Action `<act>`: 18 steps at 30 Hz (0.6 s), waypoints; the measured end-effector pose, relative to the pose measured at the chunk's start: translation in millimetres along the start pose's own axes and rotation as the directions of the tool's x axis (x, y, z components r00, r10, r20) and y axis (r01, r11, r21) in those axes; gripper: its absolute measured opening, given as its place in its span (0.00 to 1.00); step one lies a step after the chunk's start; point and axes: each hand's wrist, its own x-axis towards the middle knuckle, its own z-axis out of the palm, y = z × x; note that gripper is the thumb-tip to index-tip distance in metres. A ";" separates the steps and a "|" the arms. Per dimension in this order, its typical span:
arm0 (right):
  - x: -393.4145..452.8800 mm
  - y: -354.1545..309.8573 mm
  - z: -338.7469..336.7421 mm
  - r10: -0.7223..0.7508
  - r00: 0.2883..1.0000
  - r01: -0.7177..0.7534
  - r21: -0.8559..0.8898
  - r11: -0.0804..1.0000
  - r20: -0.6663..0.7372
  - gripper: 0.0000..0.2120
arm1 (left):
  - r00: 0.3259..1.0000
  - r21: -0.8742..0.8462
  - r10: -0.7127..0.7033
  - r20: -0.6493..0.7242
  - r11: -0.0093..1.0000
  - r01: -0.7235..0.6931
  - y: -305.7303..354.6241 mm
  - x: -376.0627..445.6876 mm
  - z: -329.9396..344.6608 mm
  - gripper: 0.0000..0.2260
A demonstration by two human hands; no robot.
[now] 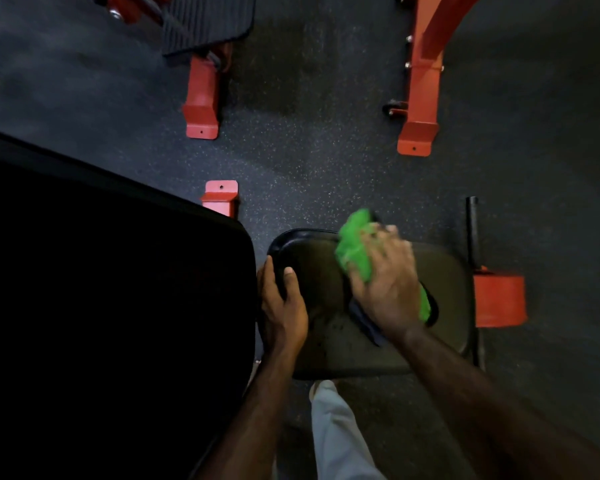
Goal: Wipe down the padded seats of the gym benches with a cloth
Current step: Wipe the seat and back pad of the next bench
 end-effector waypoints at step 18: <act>-25.3 38.1 -20.0 -0.308 0.936 0.322 -0.063 0.945 0.169 0.35 | 0.878 0.300 0.412 0.244 0.829 -0.472 22.6 -19.6 44.4 0.31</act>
